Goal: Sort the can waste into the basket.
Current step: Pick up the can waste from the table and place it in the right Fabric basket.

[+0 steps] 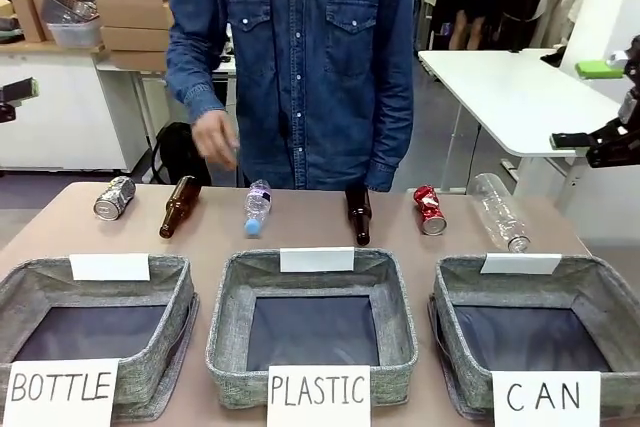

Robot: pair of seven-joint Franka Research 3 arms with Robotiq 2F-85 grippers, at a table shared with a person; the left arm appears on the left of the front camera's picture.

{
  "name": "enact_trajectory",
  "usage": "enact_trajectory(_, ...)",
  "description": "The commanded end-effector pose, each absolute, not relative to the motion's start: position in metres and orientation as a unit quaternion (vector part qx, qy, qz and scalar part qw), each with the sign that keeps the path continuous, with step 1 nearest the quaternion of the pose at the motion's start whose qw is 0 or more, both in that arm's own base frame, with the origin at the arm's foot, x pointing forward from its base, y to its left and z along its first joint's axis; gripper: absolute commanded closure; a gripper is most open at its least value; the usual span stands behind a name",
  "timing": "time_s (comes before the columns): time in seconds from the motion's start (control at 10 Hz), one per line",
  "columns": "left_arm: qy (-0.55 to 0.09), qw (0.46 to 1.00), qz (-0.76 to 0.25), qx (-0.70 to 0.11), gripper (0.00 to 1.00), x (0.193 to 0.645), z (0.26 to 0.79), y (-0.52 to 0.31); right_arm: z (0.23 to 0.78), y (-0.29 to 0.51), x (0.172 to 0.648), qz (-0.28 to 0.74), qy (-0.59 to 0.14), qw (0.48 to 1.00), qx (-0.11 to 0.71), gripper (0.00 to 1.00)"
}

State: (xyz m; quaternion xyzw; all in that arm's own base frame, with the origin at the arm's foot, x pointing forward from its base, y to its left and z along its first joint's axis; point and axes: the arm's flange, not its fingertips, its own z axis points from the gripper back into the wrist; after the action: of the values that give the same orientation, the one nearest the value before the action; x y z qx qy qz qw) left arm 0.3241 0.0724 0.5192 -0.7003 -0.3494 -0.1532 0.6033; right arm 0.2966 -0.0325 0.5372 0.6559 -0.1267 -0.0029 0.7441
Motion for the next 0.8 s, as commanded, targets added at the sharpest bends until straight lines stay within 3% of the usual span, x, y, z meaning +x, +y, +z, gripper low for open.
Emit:
enact_trajectory(0.0,-0.36,0.59,-0.157,-0.706,0.0,0.326,0.52,0.071,0.537,-0.031,0.297,-0.002,-0.126,0.745,0.655,0.0)
enact_trajectory(0.2,-0.36,0.59,-0.157,-0.706,0.0,0.326,0.52,0.071,0.544,-0.006,0.335,-0.012,-0.111,0.853,0.51,0.0)
enact_trajectory(0.5,-0.36,0.59,-0.157,-0.706,0.0,0.326,0.52,0.071,0.538,0.014,0.379,-0.048,-0.11,0.934,0.335,0.0)
enact_trajectory(0.6,-0.36,0.59,-0.157,-0.706,0.0,0.326,0.52,0.071,0.538,0.017,0.381,-0.05,-0.128,0.943,0.303,0.0)
enact_trajectory(0.7,-0.36,0.59,-0.157,-0.706,0.0,0.326,0.52,0.071,0.538,0.017,0.369,-0.02,-0.138,0.912,0.385,0.0)
